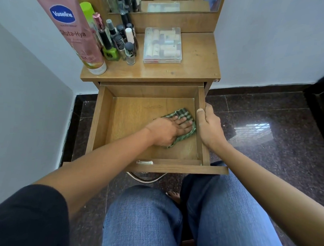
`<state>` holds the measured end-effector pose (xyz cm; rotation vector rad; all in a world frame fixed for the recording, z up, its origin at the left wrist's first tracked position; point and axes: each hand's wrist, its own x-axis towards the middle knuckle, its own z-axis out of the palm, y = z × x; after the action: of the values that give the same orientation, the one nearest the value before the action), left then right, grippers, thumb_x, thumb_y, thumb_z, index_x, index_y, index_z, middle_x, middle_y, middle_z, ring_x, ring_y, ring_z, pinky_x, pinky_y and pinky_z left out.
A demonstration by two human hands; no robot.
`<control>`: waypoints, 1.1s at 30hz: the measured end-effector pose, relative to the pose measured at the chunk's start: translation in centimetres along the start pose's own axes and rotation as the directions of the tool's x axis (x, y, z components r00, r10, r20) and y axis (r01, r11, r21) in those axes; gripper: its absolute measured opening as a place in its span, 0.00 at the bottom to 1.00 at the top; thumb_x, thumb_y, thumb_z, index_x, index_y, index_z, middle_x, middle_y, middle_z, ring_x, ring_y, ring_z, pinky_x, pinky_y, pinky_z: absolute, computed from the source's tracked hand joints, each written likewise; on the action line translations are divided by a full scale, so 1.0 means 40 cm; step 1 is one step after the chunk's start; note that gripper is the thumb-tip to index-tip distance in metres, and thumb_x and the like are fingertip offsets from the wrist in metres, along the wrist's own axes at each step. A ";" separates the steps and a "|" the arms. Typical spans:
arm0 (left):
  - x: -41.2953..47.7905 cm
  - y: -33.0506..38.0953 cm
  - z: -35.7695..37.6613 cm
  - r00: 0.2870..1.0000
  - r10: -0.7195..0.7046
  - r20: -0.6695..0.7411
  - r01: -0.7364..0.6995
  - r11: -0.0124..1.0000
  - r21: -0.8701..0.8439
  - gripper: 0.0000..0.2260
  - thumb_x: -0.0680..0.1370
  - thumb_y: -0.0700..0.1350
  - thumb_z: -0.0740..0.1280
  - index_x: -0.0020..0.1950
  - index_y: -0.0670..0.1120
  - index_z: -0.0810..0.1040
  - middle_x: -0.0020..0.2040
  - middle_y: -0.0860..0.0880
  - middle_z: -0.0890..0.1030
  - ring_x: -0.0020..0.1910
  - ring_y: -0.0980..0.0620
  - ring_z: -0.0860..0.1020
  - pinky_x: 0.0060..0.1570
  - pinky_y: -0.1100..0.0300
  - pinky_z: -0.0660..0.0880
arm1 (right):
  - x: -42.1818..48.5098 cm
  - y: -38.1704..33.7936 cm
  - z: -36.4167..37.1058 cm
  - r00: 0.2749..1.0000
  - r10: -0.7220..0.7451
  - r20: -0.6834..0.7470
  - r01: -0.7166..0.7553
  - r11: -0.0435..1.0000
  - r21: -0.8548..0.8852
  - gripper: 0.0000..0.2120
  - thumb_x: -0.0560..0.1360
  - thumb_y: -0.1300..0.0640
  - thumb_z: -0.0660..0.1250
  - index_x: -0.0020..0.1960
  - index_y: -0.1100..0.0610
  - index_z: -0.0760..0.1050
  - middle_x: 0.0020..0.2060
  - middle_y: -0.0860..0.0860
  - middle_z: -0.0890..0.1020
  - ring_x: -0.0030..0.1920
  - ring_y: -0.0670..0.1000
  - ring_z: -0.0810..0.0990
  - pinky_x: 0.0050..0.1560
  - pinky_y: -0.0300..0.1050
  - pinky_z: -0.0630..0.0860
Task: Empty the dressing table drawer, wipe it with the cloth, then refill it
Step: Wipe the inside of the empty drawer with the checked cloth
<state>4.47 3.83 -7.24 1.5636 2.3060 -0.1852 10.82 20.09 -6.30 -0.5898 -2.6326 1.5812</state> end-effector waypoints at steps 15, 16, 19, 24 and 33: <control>0.023 -0.016 -0.025 0.997 -0.062 0.037 0.066 0.991 -0.113 0.31 0.79 0.38 0.56 0.80 0.49 0.49 0.80 0.50 0.47 0.79 0.51 0.46 0.75 0.57 0.41 | 0.000 0.002 -0.005 1.000 -0.001 0.017 0.001 1.000 0.008 0.15 0.82 0.49 0.50 0.65 0.54 0.66 0.40 0.46 0.76 0.38 0.43 0.73 0.37 0.37 0.68; 0.016 -0.016 -0.021 0.999 -0.014 0.052 0.019 0.996 -0.091 0.31 0.79 0.37 0.56 0.80 0.49 0.49 0.80 0.50 0.47 0.79 0.51 0.46 0.74 0.58 0.40 | 0.001 0.003 -0.005 1.000 0.003 0.013 -0.003 1.000 0.011 0.16 0.82 0.49 0.50 0.65 0.54 0.66 0.41 0.44 0.76 0.40 0.43 0.75 0.36 0.35 0.68; -0.001 -0.009 -0.007 0.989 0.111 0.100 -0.108 0.993 -0.037 0.31 0.79 0.38 0.55 0.80 0.51 0.49 0.80 0.52 0.48 0.79 0.52 0.45 0.77 0.56 0.41 | 0.003 0.004 -0.001 1.000 0.009 0.012 -0.009 1.000 0.010 0.18 0.82 0.49 0.50 0.68 0.54 0.64 0.43 0.43 0.76 0.44 0.42 0.75 0.38 0.35 0.66; 0.003 -0.025 -0.024 1.000 0.024 0.009 -0.023 0.996 -0.083 0.27 0.82 0.40 0.53 0.80 0.52 0.50 0.79 0.54 0.50 0.78 0.55 0.48 0.77 0.58 0.46 | -0.001 0.004 0.000 1.000 0.001 0.015 -0.001 1.000 0.018 0.16 0.82 0.48 0.50 0.65 0.54 0.66 0.41 0.45 0.76 0.40 0.43 0.74 0.39 0.39 0.69; -0.016 0.018 -0.017 0.994 0.058 0.087 -0.052 0.996 -0.078 0.32 0.79 0.37 0.56 0.80 0.50 0.48 0.80 0.50 0.48 0.79 0.50 0.45 0.75 0.57 0.39 | 0.005 0.008 0.000 1.000 -0.011 0.015 0.010 1.000 0.012 0.16 0.82 0.48 0.50 0.65 0.55 0.66 0.46 0.50 0.78 0.45 0.44 0.75 0.39 0.36 0.68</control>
<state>5.19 3.76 -6.33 1.5476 2.1737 -0.1495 10.73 20.29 -6.59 -0.5645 -2.6310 1.6036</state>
